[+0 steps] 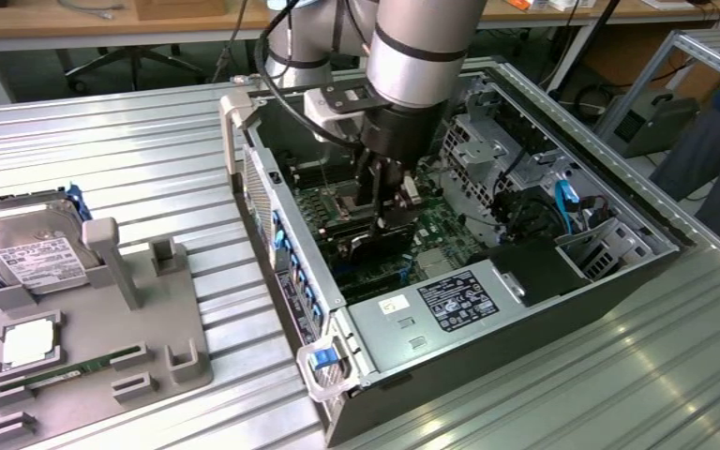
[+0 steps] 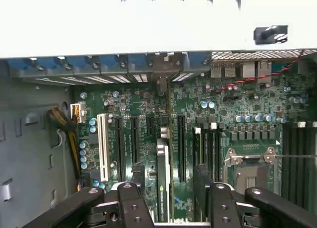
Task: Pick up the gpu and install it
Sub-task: 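Insert the gpu into the slot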
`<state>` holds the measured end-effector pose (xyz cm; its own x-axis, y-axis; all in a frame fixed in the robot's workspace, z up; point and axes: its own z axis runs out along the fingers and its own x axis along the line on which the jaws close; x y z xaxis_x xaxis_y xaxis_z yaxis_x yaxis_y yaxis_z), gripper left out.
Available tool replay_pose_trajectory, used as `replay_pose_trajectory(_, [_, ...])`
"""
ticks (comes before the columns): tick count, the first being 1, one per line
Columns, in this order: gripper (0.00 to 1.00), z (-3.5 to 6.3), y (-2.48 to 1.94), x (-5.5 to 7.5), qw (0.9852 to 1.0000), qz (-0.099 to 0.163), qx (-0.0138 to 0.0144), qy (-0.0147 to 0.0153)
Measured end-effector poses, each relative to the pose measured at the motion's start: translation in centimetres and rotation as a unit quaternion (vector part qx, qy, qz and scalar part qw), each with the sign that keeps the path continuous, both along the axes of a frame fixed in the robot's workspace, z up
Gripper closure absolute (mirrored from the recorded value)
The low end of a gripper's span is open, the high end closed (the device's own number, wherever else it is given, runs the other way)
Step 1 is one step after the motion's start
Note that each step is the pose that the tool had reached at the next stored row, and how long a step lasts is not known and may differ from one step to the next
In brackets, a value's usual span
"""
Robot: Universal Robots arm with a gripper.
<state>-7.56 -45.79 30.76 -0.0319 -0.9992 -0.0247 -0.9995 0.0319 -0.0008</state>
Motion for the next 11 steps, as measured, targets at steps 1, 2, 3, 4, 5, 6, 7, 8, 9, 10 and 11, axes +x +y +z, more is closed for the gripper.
replay_pose_trajectory(1, [0.47,0.28,0.01,0.0,1.0000,0.000,-0.0003,0.0000])
replay_pose_trajectory(2, [0.47,0.55,0.02,0.0,1.0000,0.000,-0.0004,0.0000])
replay_pose_trajectory(3, [0.47,1.06,0.03,0.0,1.0000,0.000,-0.0006,0.0000])
replay_pose_trajectory(4, [0.47,1.57,0.05,0.0,1.0000,0.000,-0.0008,0.0000])
replay_pose_trajectory(5, [0.47,2.34,0.08,0.0,1.0000,0.000,-0.0012,0.0000])
replay_pose_trajectory(6, [0.47,3.07,0.11,0.0,1.0000,0.000,-0.0015,0.0000])
replay_pose_trajectory(7, [0.47,3.27,0.11,0.0,1.0000,0.000,-0.0015,0.0000])
replay_pose_trajectory(8, [0.47,3.39,0.12,0.0,1.0000,0.000,-0.0016,0.0001])
replay_pose_trajectory(9, [0.47,3.40,0.13,0.0,1.0000,0.000,-0.0015,0.0000])
replay_pose_trajectory(10, [0.47,3.40,0.13,0.0,1.0000,0.000,-0.0015,0.0000])
replay_pose_trajectory(11, [0.47,3.41,0.13,0.0,1.0000,0.000,-0.0016,0.0000])
